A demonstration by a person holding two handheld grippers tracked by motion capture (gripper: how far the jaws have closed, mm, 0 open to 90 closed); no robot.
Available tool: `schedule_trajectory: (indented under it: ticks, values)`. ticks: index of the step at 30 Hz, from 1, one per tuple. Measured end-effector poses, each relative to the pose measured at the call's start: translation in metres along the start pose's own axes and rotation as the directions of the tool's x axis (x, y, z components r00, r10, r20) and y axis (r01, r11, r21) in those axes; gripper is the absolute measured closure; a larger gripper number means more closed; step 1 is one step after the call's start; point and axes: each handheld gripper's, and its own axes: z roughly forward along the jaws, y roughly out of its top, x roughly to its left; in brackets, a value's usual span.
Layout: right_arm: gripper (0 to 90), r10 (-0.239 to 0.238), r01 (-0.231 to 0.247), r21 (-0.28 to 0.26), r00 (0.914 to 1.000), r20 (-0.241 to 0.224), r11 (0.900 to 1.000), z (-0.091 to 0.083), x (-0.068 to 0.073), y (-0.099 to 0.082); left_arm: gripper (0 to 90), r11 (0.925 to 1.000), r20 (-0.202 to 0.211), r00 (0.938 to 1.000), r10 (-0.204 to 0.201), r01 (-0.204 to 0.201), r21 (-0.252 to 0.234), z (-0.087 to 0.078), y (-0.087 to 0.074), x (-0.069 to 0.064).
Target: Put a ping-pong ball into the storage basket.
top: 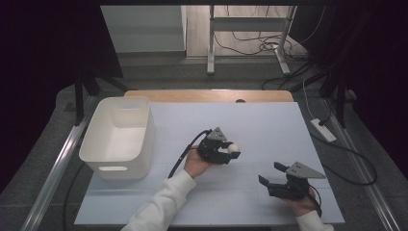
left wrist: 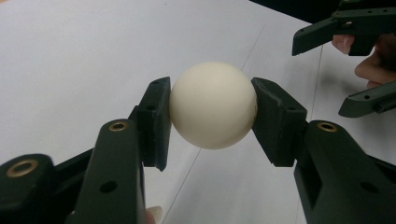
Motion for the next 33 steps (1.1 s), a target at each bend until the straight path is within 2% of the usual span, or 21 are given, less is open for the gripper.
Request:
schedule_trajectory:
  ticks: [23,33]
  values:
    - [18.0,0.0,0.0,0.002,1.0,0.005,1.0,0.0,0.0,0.0,51.0,0.9994,-0.026,0.9997,0.002,-0.003,-0.036,-0.021,-0.003,0.003]
    - [18.0,-0.002,0.002,0.003,1.0,0.008,1.0,0.0,0.0,0.0,50.9,0.9987,-0.031,0.9995,-0.007,0.005,-0.05,-0.03,-0.01,0.004]
